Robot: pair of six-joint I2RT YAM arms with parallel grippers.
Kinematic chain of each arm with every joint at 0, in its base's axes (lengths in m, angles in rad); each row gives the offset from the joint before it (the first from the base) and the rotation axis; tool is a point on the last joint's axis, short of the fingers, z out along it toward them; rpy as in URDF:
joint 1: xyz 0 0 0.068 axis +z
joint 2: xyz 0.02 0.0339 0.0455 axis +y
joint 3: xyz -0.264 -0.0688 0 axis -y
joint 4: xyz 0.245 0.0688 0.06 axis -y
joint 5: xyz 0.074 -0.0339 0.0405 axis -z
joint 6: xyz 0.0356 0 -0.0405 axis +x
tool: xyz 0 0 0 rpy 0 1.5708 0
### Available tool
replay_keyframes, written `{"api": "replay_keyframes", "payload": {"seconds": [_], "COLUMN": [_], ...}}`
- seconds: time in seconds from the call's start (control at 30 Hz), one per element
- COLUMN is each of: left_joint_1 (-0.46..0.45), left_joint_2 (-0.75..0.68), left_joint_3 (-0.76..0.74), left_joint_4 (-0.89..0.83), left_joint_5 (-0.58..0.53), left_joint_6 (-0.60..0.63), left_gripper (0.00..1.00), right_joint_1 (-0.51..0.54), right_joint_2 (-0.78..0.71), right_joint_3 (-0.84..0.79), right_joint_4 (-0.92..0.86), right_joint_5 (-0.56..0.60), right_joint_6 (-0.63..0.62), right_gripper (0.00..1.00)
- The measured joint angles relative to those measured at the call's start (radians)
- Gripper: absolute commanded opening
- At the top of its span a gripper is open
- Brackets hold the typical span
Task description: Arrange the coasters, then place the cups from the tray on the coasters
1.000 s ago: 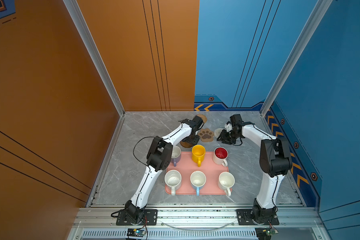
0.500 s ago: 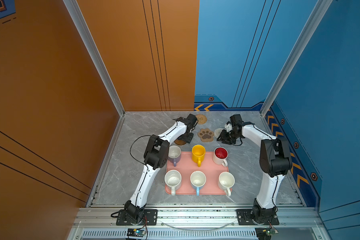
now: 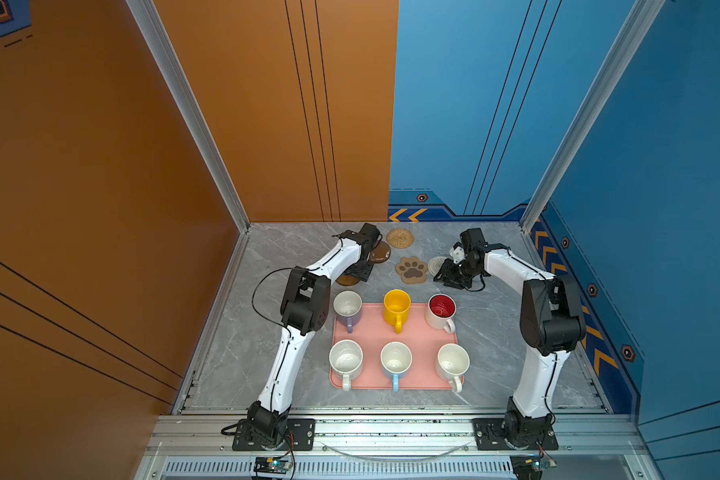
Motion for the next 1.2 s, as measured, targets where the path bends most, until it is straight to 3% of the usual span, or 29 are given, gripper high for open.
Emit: {"api": "replay_keyframes", "payload": {"seconds": [0.9, 1.2], "left_joint_1": [0.123, 0.126], "left_joint_2": [-0.013, -0.013], "left_joint_3": [-0.026, 0.042], "left_joint_4": [0.024, 0.010], "left_joint_5": [-0.053, -0.001], "left_joint_6": [0.038, 0.045], "left_gripper": [0.59, 0.66], "right_joint_1": [0.002, 0.004], "right_joint_2": [-0.089, -0.103], "right_joint_3": [-0.027, -0.028], "right_joint_4": [0.000, 0.000], "right_joint_5": [0.000, 0.000], "right_joint_6": [0.001, 0.016], "right_gripper": [0.41, 0.44]}}
